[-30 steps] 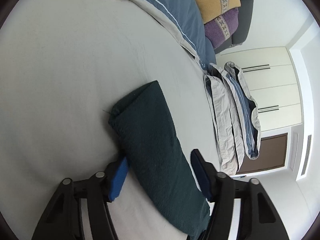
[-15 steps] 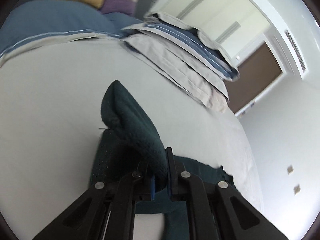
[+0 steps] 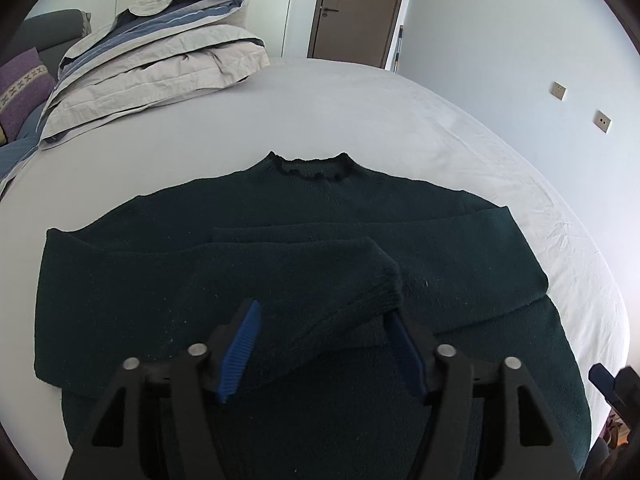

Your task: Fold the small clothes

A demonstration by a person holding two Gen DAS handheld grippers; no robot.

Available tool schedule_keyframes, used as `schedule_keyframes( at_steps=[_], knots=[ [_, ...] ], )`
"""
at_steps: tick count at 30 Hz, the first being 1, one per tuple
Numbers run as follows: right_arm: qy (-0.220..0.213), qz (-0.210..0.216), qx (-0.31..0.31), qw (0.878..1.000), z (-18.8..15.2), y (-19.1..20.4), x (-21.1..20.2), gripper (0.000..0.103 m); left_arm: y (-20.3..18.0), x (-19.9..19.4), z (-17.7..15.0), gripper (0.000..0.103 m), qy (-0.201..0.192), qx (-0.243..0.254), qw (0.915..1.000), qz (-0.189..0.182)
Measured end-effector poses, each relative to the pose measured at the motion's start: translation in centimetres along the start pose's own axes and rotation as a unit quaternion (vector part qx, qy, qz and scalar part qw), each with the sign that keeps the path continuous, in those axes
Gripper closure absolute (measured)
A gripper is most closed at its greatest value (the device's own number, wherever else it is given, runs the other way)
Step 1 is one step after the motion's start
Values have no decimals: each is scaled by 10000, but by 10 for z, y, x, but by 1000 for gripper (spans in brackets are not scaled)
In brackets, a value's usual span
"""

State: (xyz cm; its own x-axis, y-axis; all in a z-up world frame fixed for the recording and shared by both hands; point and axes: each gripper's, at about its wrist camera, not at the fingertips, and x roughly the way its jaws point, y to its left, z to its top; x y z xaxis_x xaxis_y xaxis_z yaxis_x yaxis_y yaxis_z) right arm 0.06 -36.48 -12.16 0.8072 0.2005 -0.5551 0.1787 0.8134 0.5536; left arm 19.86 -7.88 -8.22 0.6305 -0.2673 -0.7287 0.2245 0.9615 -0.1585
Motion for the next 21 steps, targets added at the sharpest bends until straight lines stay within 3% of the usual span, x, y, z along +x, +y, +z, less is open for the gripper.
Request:
schedule_keyframes(
  at_steps=[5, 11, 15, 19, 21],
  knots=[
    [187, 311, 5, 9993, 20, 13, 28, 18, 41, -35, -14, 16, -311, -472, 9983, -164],
    [952, 709, -268, 9926, 49, 72, 101, 19, 99, -63, -37, 15, -455, -1085, 9929, -154],
    [1605, 578, -413, 9845, 54, 103, 162, 32, 142, -73, -46, 16, -459, -1452, 9883, -43],
    [2136, 48, -682, 9745, 41, 115, 216, 45, 180, -85, -52, 17, -571, -1783, 9823, 91],
    [2289, -171, -881, 9693, 34, 119, 233, 62, 194, -88, -53, 17, -589, -1896, 9800, 130]
  ],
)
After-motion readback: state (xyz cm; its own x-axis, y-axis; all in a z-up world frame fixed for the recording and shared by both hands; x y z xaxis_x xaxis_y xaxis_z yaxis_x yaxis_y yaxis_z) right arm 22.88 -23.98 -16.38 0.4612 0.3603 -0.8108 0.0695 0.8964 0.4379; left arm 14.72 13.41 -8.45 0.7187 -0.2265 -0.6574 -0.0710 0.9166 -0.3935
